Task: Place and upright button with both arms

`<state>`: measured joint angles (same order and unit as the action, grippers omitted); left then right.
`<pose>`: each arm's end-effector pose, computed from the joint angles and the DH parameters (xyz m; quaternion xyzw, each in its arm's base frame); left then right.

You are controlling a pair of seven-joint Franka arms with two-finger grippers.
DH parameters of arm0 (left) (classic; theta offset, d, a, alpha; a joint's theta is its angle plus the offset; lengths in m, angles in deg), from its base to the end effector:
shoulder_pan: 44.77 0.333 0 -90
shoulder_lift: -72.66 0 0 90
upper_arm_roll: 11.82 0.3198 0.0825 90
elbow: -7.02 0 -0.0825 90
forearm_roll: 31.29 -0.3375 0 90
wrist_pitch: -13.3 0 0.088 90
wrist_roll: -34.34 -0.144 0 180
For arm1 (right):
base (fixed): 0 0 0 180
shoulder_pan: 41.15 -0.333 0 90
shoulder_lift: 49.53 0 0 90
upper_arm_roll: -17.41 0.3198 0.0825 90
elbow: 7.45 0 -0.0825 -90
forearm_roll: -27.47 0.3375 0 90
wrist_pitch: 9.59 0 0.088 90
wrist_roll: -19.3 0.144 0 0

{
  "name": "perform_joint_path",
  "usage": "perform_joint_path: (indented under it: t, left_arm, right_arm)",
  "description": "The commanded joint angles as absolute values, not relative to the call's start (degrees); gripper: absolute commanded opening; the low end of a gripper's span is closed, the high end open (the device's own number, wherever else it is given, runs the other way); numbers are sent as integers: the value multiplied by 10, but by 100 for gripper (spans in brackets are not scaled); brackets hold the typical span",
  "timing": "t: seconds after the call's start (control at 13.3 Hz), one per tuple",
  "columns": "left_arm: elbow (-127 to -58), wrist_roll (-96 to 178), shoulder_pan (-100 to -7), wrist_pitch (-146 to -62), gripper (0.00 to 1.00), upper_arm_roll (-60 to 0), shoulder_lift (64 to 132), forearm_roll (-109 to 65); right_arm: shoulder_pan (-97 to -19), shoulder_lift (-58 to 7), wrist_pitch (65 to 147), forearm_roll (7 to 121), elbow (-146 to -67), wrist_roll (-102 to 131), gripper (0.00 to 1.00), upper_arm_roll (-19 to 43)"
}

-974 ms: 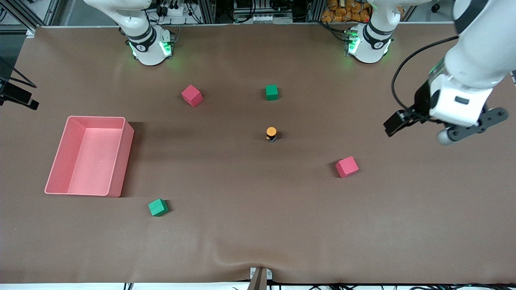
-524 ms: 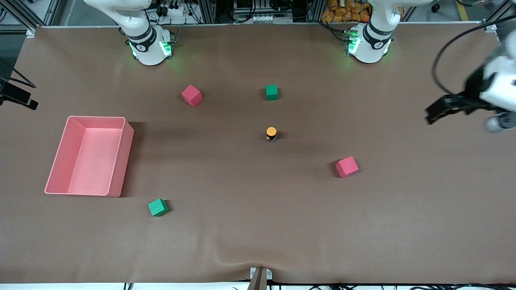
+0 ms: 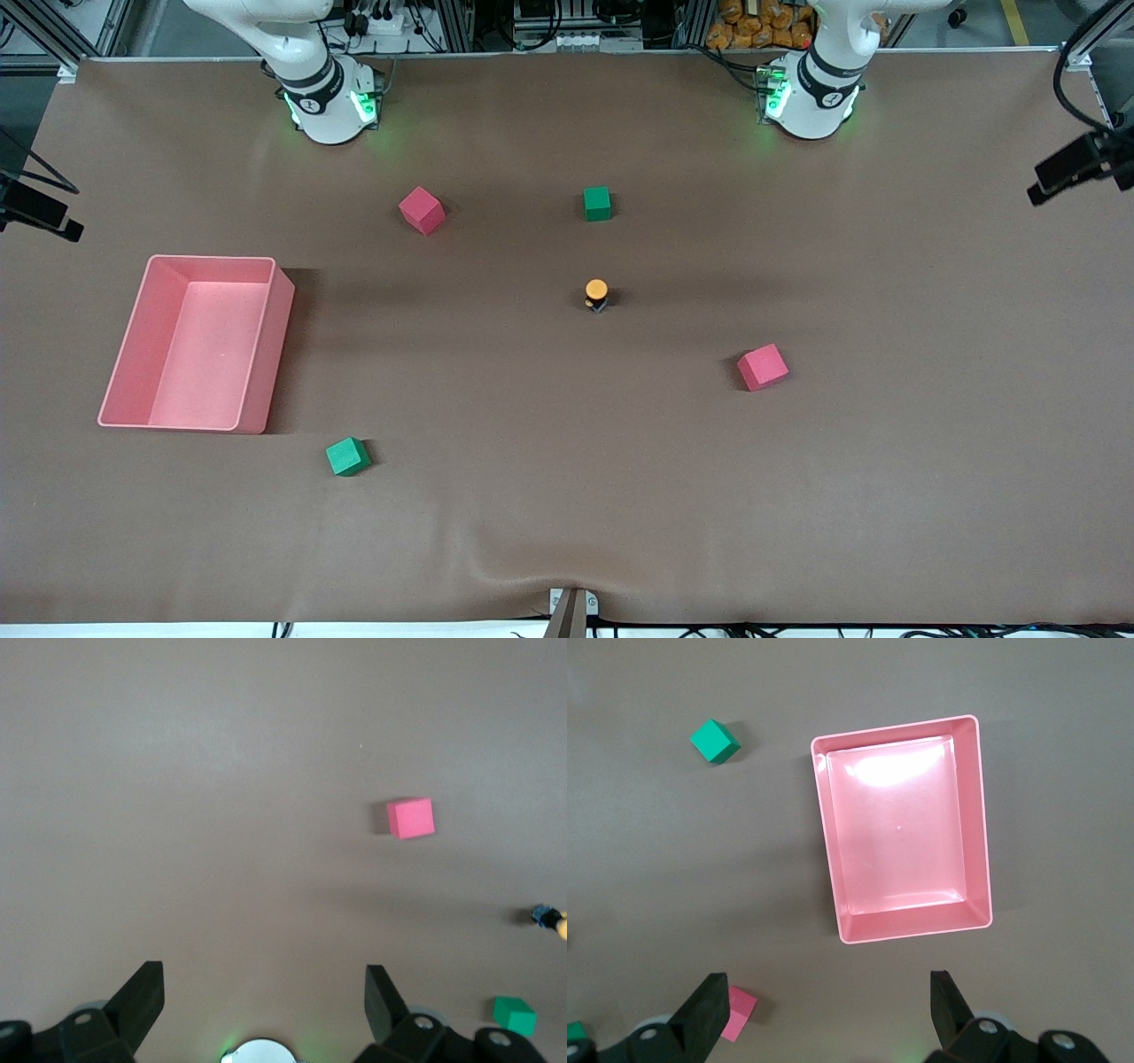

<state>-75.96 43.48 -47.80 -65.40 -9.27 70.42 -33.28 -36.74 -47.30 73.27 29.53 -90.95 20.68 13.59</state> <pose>0.4726 0.0021 0.6445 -0.9966 -0.0785 0.0164 0.0177 0.5016 -0.0662 0.6086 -0.9962 0.0820 0.0240 0.0181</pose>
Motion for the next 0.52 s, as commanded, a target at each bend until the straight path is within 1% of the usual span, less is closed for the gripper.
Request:
perform_joint_path:
  t: [0.0,0.15,0.45]
  left_arm:
    - [-802,422,-479,-679,100,-90,687,-325]
    - [-798,388,-478,-705,100,-89,698,-328]
    - [-796,390,-474,-728,100,-87,720,-324]
  right_arm:
    - [-357,-473,730,305,-903,204,100,143]
    - [-357,-473,730,304,-903,204,100,143]
    - [-357,-473,731,305,-903,204,100,143]
